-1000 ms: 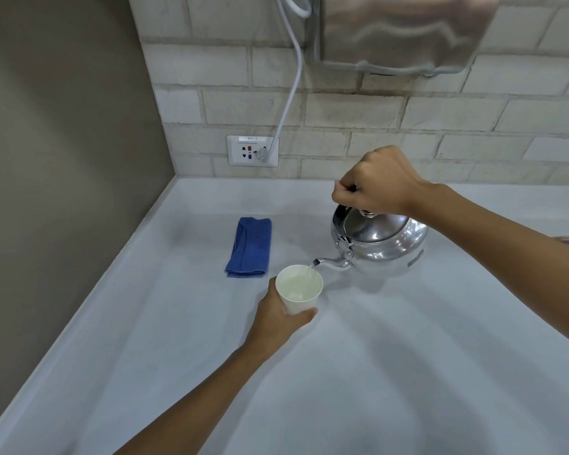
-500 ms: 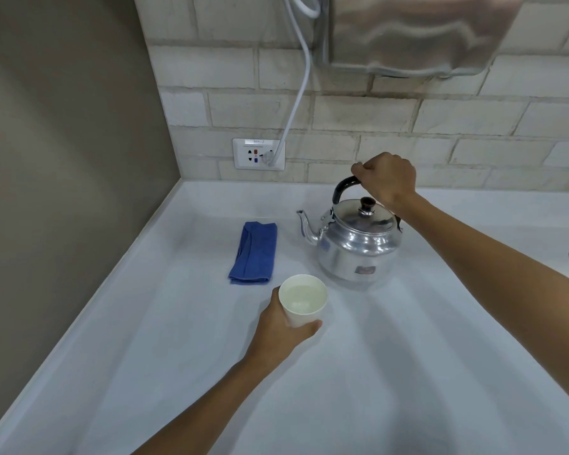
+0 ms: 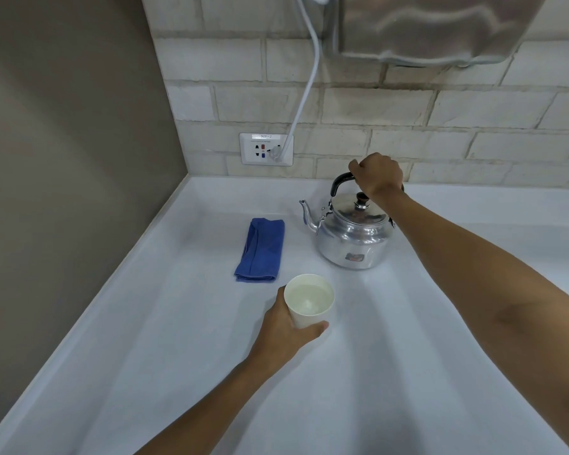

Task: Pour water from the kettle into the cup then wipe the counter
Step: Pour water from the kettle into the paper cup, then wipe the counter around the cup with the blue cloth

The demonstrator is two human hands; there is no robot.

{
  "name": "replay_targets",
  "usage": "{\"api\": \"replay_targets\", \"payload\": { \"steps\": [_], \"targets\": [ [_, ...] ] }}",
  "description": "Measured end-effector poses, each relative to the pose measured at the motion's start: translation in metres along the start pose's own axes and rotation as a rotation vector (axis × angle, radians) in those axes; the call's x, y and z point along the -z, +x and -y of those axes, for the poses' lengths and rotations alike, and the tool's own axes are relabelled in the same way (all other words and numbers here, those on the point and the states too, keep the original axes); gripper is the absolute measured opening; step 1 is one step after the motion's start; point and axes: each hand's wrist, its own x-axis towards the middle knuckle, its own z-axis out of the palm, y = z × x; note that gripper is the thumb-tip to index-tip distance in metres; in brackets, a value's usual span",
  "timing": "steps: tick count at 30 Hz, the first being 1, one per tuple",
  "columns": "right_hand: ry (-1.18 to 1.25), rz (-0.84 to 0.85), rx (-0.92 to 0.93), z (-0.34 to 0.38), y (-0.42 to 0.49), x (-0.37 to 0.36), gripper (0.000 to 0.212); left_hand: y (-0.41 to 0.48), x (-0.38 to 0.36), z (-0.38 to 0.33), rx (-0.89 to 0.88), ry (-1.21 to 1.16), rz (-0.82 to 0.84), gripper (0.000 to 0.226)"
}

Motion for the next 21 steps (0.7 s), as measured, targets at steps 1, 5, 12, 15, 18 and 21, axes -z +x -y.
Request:
{"api": "replay_targets", "payload": {
  "steps": [1, 5, 12, 15, 18, 21],
  "targets": [
    [0.000, 0.006, 0.000, -0.001, 0.000, -0.002, 0.041, 0.000, 0.000, 0.000, 0.001, 0.002, 0.002, 0.068],
    [-0.005, 0.010, 0.014, -0.001, 0.001, -0.006, 0.047, 0.000, 0.000, 0.000, 0.003, 0.011, 0.002, 0.068],
    [-0.058, 0.006, 0.062, 0.002, -0.010, -0.004, 0.052, -0.001, -0.001, 0.002, 0.000, 0.005, 0.001, 0.069],
    [-0.014, -0.109, 0.158, -0.001, -0.028, -0.006, 0.037, -0.002, 0.004, 0.004, -0.001, 0.014, 0.072, 0.077],
    [0.120, -0.353, 0.240, -0.011, -0.070, -0.010, 0.035, -0.008, 0.027, 0.013, -0.077, 0.081, 0.243, 0.092],
    [0.188, -0.371, 0.201, -0.035, -0.127, -0.022, 0.034, -0.010, 0.067, 0.024, -0.110, 0.243, 0.289, 0.098]
  ]
}}
